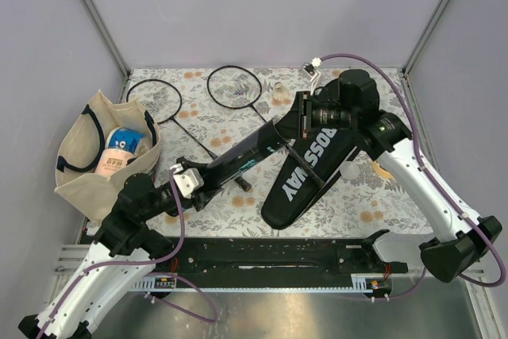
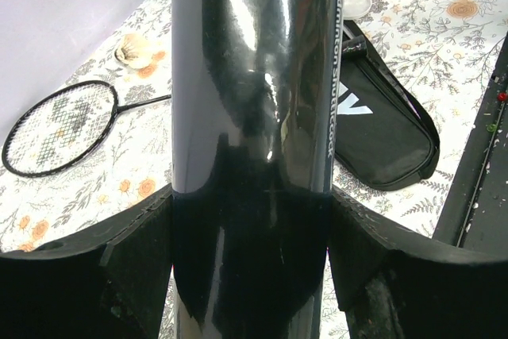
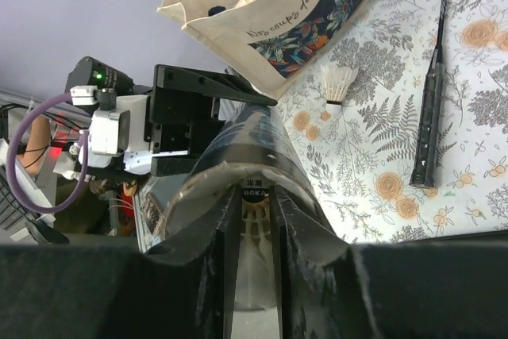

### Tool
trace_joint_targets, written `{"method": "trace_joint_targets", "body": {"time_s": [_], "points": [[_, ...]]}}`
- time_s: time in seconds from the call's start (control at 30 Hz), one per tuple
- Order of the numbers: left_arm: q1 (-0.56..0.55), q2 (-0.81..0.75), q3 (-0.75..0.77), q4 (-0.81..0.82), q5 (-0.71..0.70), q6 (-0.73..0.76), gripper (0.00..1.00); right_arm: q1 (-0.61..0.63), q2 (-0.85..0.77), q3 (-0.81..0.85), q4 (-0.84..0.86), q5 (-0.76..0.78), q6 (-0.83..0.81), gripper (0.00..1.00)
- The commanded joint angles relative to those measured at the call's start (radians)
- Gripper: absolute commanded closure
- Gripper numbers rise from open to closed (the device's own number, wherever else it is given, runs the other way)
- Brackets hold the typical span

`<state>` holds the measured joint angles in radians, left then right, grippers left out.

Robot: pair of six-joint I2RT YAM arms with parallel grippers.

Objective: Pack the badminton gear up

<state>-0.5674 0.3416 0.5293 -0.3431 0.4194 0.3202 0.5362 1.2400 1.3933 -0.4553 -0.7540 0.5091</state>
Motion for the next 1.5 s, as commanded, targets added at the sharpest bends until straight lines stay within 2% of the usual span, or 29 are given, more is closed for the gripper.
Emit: {"method": "trace_joint_targets", "body": {"time_s": [0.0,0.3,0.43,0.83,1.0,1.2,1.37,1.47], "points": [[0.001,0.005,0.005,0.125,0.027,-0.004,0.76,0.034,0.029,-0.019,0.069,-0.031,0.012,0.72],[0.001,0.028,0.012,0.124,0.010,0.005,0.77,0.047,0.042,-0.013,0.035,-0.015,-0.012,0.71],[0.001,0.031,0.018,0.107,-0.017,0.002,0.77,0.045,0.021,0.038,-0.037,0.057,-0.038,0.59],[0.001,0.031,0.028,0.108,-0.054,-0.015,0.78,-0.005,-0.143,0.136,-0.097,0.220,0.006,0.39],[0.001,0.028,0.041,0.142,-0.140,-0.064,0.76,-0.005,-0.243,0.014,0.013,0.336,0.060,0.35],[0.001,0.005,0.083,0.239,-0.394,-0.105,0.76,-0.005,-0.350,-0.207,0.167,0.436,0.104,0.34],[0.001,-0.044,0.104,0.338,-0.608,-0.122,0.75,-0.002,-0.286,-0.345,0.314,0.381,0.201,0.34],[0.001,-0.064,0.121,0.388,-0.636,-0.139,0.73,0.021,-0.185,-0.392,0.404,0.364,0.221,0.34]]}}
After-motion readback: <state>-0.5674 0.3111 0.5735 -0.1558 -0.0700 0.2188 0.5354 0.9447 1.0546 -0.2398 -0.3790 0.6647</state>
